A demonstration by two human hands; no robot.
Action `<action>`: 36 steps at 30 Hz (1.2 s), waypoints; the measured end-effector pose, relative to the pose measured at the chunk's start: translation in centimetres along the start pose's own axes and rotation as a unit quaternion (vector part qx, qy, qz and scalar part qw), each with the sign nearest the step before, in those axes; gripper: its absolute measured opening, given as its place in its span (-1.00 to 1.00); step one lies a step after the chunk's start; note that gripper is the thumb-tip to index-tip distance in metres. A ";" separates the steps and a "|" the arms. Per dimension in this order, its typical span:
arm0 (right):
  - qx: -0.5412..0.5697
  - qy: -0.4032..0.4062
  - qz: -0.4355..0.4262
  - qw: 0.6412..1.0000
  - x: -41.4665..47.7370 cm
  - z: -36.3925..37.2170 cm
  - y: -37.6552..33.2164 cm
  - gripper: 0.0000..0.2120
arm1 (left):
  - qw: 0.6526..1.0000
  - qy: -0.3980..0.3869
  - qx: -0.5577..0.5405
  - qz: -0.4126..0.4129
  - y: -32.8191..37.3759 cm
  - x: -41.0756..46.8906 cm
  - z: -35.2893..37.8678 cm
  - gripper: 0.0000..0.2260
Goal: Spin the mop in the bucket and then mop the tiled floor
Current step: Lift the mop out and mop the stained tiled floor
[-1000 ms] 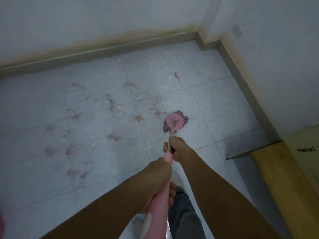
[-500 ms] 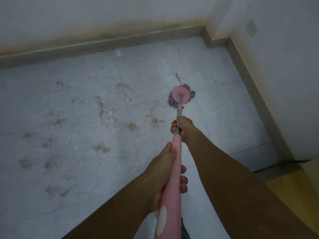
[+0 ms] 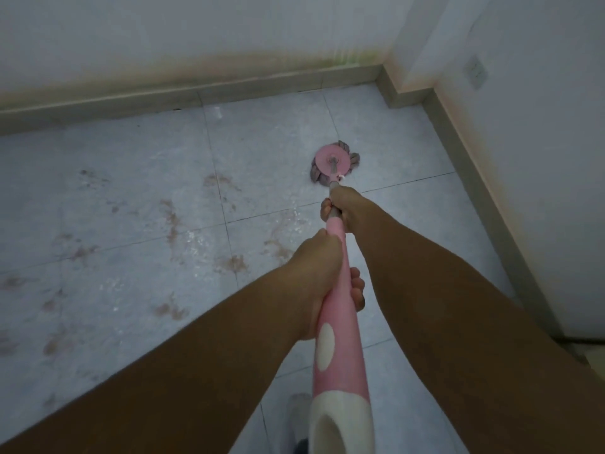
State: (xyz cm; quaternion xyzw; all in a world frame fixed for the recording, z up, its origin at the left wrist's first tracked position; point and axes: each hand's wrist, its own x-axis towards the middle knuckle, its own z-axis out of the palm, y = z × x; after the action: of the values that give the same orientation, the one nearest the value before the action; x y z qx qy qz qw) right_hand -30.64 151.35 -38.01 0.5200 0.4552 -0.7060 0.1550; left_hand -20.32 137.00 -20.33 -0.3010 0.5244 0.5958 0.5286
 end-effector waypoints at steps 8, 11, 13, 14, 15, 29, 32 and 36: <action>-0.036 -0.019 0.056 0.998 -9.4 0.9 10.1 -0.60 | 0.998 0.054 -0.021 -0.038 -8.4 -9.3 -3.1 -0.52; -0.027 -0.031 0.076 0.996 -14.2 2.1 15.5 -0.57 | 0.996 0.082 -0.014 -0.044 -12.2 -14.3 -5.6 -0.51; -0.014 -0.036 0.098 0.994 -17.5 2.7 19.6 -0.56 | 0.995 0.086 -0.002 -0.040 -15.0 -17.6 -7.2 -0.54; -0.011 -0.035 0.103 0.994 -19.0 3.0 21.7 -0.55 | 0.995 0.088 0.009 -0.040 -16.5 -19.2 -8.0 -0.56; -0.012 -0.034 0.105 0.994 -20.3 3.2 23.5 -0.54 | 0.995 0.090 0.015 -0.039 -17.8 -20.5 -8.7 -0.60; -0.028 0.009 0.024 0.999 -21.0 3.7 26.0 -0.64 | 0.996 0.047 0.043 -0.062 -19.9 -20.1 -12.9 -0.54; -0.032 0.025 0.004 0.999 -18.1 3.7 22.3 -0.67 | 0.997 0.038 0.056 -0.047 -16.5 -17.3 -12.0 -0.63; -0.016 0.046 -0.008 0.999 -13.0 3.3 16.0 -0.71 | 0.997 0.032 0.066 -0.031 -10.9 -12.2 -10.0 -0.70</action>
State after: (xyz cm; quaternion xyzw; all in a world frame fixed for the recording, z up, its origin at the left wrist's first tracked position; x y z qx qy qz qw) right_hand -16.21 136.78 -34.16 0.5455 0.4771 -0.6753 0.1368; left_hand -8.77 122.57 -15.20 -0.3005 0.5700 0.5334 0.5480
